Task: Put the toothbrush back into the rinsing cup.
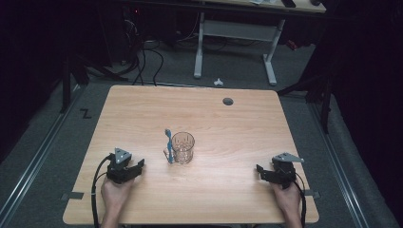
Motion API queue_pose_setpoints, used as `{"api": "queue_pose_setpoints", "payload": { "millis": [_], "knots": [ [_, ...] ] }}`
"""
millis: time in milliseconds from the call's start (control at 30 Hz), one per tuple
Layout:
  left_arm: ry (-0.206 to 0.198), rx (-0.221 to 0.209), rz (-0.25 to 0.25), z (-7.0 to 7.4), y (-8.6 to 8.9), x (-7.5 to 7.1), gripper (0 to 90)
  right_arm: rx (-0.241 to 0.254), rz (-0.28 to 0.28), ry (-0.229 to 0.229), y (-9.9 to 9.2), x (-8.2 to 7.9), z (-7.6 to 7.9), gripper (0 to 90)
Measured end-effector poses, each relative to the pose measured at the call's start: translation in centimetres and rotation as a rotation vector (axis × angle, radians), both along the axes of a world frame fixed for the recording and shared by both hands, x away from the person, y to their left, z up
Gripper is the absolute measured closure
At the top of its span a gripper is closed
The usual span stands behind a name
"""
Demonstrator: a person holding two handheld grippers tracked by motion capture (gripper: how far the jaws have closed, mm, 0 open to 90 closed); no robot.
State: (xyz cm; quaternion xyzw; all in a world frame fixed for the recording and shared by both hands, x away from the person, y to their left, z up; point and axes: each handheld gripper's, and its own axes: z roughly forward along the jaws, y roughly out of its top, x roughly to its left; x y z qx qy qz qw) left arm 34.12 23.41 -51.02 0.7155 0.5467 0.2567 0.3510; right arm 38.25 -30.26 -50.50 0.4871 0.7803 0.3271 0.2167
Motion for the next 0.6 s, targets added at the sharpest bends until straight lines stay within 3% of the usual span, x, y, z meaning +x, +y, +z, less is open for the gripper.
{"api": "queue_pose_setpoints", "payload": {
  "millis": [100, 200, 300, 600],
  "knots": [
    [0.006, 0.005, 0.000, -0.03, 0.00, 0.04, 42.9, 0.000, 0.000, 0.000, 0.00, 0.00, 0.00, 24.7],
    [0.029, 0.036, 0.000, -0.10, -0.15, 0.13, 42.0, 0.000, 0.000, 0.000, 0.00, 0.00, 0.00, 24.7],
    [0.037, 0.015, 0.009, -0.13, 0.03, 0.23, 39.7, 0.000, 0.000, 0.000, 0.00, 0.00, 0.00, 24.7],
    [0.043, 0.007, -0.001, -0.14, 0.02, 0.22, 34.0, 0.000, 0.001, 0.000, 0.00, 0.00, 0.00, 24.7]
  ]
}}
